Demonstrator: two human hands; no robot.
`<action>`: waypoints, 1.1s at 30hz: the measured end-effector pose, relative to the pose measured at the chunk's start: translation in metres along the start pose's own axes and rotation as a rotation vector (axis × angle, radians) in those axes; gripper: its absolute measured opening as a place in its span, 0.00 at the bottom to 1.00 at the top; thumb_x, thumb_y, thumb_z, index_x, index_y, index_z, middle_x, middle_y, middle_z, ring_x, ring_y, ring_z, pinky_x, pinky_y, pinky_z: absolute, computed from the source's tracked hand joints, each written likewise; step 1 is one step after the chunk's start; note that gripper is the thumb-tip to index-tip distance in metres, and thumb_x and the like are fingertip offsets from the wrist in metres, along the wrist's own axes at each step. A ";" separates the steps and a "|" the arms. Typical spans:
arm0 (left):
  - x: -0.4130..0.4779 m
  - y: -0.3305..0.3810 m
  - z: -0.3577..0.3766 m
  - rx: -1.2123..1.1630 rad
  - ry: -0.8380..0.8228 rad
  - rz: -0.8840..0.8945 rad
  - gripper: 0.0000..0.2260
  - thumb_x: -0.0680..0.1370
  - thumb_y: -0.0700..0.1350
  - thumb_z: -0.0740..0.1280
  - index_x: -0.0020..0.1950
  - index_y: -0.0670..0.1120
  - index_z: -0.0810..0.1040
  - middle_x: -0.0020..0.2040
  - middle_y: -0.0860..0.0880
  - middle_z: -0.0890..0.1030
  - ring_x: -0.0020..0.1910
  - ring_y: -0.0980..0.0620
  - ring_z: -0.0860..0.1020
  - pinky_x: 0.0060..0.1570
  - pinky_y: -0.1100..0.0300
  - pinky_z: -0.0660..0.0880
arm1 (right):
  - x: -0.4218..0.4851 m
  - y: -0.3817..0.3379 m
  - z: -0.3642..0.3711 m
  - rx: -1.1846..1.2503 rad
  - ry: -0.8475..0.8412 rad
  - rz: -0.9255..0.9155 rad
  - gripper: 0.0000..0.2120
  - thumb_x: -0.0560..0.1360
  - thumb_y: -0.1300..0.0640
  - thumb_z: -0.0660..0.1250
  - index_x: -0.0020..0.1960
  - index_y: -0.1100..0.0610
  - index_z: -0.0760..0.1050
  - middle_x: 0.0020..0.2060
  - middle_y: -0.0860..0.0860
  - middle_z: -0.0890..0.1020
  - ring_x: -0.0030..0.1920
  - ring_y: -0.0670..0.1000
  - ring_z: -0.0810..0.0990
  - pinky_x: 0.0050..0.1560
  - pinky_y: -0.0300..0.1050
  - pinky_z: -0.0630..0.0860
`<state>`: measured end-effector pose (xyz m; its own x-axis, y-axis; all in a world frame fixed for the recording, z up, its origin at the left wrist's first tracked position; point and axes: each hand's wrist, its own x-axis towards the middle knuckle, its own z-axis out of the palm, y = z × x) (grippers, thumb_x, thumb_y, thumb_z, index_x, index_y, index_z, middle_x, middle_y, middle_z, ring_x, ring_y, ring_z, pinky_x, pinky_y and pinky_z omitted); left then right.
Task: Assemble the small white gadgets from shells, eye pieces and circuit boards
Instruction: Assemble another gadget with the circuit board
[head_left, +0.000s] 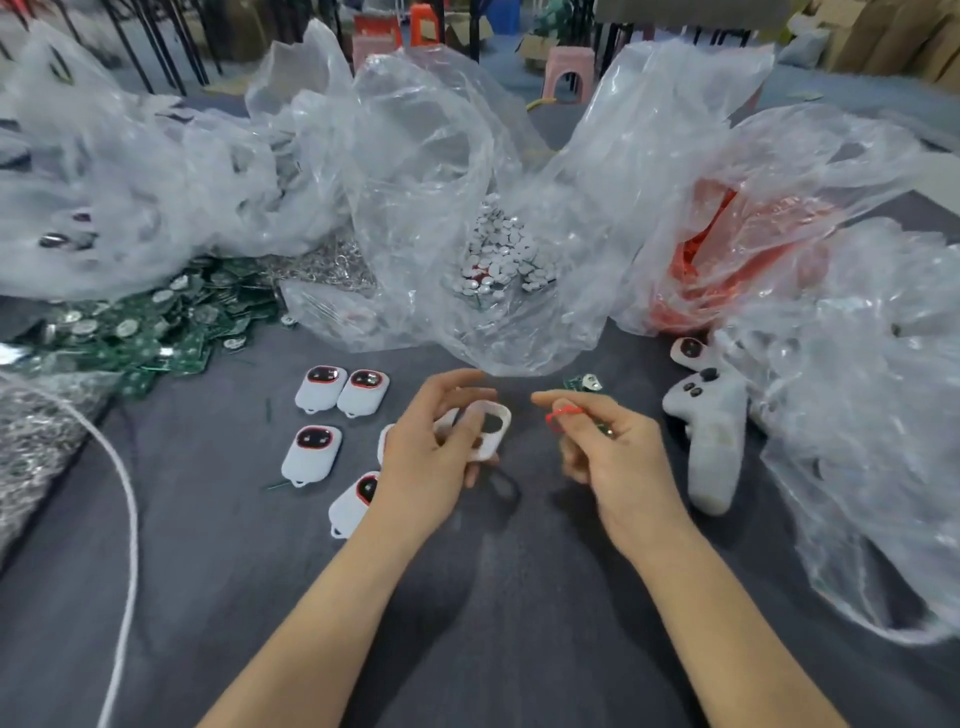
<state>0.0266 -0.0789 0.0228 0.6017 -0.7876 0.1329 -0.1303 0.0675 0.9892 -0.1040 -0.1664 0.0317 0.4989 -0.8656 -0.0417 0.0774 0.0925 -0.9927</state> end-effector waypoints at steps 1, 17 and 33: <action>0.001 0.000 -0.001 -0.028 0.014 -0.017 0.13 0.80 0.34 0.61 0.58 0.50 0.75 0.52 0.49 0.82 0.30 0.51 0.76 0.25 0.64 0.69 | 0.003 0.001 -0.004 -0.076 0.041 -0.006 0.12 0.76 0.68 0.64 0.46 0.55 0.82 0.26 0.47 0.77 0.23 0.44 0.64 0.23 0.33 0.61; 0.003 0.013 -0.010 -1.054 -0.217 -0.625 0.16 0.71 0.48 0.67 0.54 0.40 0.80 0.42 0.44 0.77 0.30 0.55 0.65 0.26 0.65 0.67 | -0.005 0.004 -0.003 -0.923 -0.024 -0.149 0.13 0.69 0.56 0.76 0.53 0.52 0.81 0.49 0.47 0.73 0.38 0.41 0.71 0.42 0.23 0.64; -0.012 0.005 -0.001 0.459 -0.239 -0.007 0.09 0.77 0.50 0.67 0.56 0.54 0.82 0.38 0.61 0.82 0.36 0.69 0.75 0.39 0.75 0.66 | -0.006 -0.002 -0.014 -1.058 0.070 -0.102 0.17 0.64 0.46 0.78 0.38 0.55 0.75 0.32 0.46 0.76 0.35 0.47 0.75 0.38 0.43 0.69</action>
<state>0.0200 -0.0685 0.0266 0.4136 -0.9088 0.0554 -0.4916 -0.1717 0.8537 -0.1189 -0.1685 0.0320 0.4791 -0.8746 0.0746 -0.6902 -0.4279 -0.5836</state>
